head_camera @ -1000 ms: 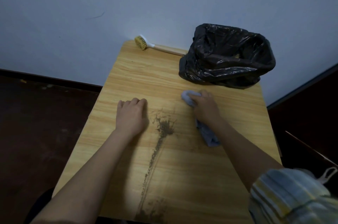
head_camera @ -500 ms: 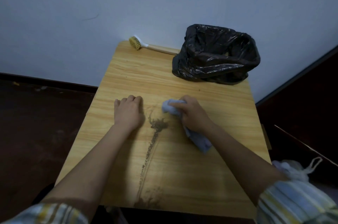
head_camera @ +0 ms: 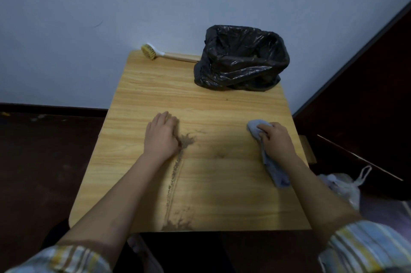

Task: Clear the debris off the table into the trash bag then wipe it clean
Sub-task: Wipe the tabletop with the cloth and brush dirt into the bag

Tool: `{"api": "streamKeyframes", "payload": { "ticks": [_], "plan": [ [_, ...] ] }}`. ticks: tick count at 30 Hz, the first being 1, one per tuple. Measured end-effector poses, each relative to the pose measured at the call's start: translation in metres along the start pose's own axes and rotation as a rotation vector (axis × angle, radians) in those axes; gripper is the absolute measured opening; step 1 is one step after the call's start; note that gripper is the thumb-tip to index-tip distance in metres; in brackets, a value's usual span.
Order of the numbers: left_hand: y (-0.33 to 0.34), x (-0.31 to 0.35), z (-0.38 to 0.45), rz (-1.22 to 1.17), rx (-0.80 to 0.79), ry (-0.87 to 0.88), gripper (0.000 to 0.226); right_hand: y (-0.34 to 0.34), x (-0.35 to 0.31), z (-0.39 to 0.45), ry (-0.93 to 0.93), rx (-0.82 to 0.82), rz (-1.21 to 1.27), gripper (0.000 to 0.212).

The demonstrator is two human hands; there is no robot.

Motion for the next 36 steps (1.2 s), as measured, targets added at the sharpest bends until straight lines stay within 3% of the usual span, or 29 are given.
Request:
{"api": "streamKeyframes", "payload": {
  "ticks": [6,13,23,26,30,32,36],
  "plan": [
    [0.004,0.017,-0.018,-0.091,-0.004,0.030,0.058,0.035,0.002,-0.010,0.105,-0.131,-0.018,0.045],
    [0.010,0.032,-0.036,-0.101,0.007,0.045,0.053,0.049,-0.015,-0.022,-0.007,-0.118,-0.066,0.054],
    [0.016,0.060,-0.049,-0.048,-0.063,0.059,0.055,0.070,-0.081,-0.035,-0.192,-0.166,0.180,0.060],
    [0.017,0.066,-0.051,-0.036,-0.065,0.068,0.057,0.050,-0.065,-0.040,-0.234,-0.094,0.291,0.050],
    [0.017,0.068,-0.052,-0.012,-0.079,0.062,0.058,0.021,-0.022,-0.047,-0.195,0.044,0.246,0.053],
    [0.020,0.070,-0.052,-0.002,-0.091,0.060,0.059,0.014,0.004,-0.052,-0.132,0.091,0.198,0.059],
    [0.025,0.070,-0.052,0.064,-0.081,0.051,0.057,0.026,0.043,-0.062,0.087,0.020,0.141,0.056]
  ]
}}
Point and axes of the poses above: each hand's wrist, its own z-axis towards the middle knuckle, its own y-axis out of the palm, x = y × z, the point moved 2 cm from there along z, towards the middle knuckle, and after that the axes turned 13 degrees about -x, right-handed, at the moved point
